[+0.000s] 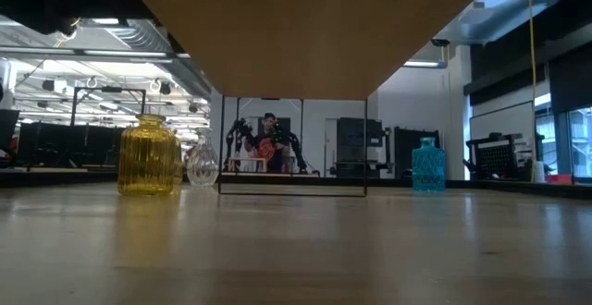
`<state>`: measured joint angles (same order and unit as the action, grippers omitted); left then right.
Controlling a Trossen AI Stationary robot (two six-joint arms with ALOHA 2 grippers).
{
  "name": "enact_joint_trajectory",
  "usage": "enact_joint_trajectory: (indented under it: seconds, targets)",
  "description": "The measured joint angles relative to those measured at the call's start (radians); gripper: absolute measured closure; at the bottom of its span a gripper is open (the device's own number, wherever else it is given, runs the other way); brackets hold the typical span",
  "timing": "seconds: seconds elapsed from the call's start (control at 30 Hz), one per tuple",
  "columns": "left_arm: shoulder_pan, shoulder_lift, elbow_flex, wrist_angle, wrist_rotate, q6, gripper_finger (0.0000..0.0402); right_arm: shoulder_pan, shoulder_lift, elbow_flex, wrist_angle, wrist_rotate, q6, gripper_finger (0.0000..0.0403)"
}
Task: Sort vases onto shelf
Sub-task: Put the transparent vase on the shelf aligned with the other transparent vases
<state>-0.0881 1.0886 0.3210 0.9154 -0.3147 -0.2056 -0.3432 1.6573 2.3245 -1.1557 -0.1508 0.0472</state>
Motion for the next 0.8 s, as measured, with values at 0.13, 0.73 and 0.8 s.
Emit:
enact_joint_trajectory:
  seconds: [0.13, 0.73, 0.8]
  targets:
    - [0.004, 0.065, 0.002, 0.000, 0.017, -0.018, 0.0153, 0.002, 0.000, 0.000, -0.003, 0.000, 0.000, 0.0198]
    - [0.004, 0.154, 0.005, 0.054, 0.078, 0.040, 0.0153, 0.002, 0.000, 0.000, -0.029, 0.012, 0.026, 0.0198]
    - [0.004, 0.154, 0.005, 0.052, 0.102, 0.094, 0.0153, 0.002, 0.000, 0.000, -0.028, 0.012, 0.026, 0.0198]
